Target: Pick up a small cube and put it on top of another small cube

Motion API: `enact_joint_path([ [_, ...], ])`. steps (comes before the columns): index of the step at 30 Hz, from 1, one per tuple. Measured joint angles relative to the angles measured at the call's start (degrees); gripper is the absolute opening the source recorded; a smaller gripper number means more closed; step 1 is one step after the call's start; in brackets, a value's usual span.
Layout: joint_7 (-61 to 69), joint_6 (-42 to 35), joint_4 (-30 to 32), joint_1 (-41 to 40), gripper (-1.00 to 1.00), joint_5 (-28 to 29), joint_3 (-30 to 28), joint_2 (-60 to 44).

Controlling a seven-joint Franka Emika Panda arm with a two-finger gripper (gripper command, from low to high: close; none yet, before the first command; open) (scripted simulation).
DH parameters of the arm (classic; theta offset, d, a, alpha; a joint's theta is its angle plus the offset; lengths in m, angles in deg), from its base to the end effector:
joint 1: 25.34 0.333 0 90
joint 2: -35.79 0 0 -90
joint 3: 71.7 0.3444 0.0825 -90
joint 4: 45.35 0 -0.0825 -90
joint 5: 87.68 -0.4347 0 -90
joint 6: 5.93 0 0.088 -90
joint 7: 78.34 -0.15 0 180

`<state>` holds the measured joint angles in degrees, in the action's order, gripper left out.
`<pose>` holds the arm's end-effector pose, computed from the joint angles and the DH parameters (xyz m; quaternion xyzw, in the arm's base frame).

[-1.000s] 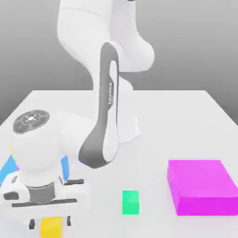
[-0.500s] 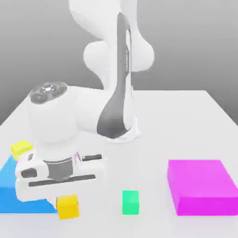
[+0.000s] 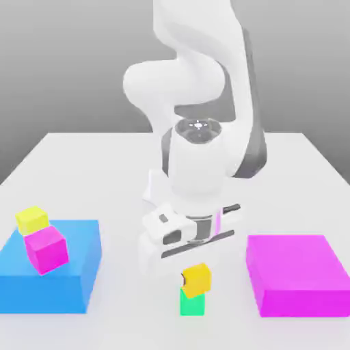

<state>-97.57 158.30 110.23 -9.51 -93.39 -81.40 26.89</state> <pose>0.4168 0.0355 0.1144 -0.9870 0.1606 0.0006 0.0004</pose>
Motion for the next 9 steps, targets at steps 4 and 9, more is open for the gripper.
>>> enact_joint_path([
  [4, 0.19, 0.43, -0.01, -0.11, 1.0, -0.26, 0.01, -0.41],
  [9, -3.88, -7.72, 0.65, -0.45, 1.0, 5.4, -1.16, 8.62],
])
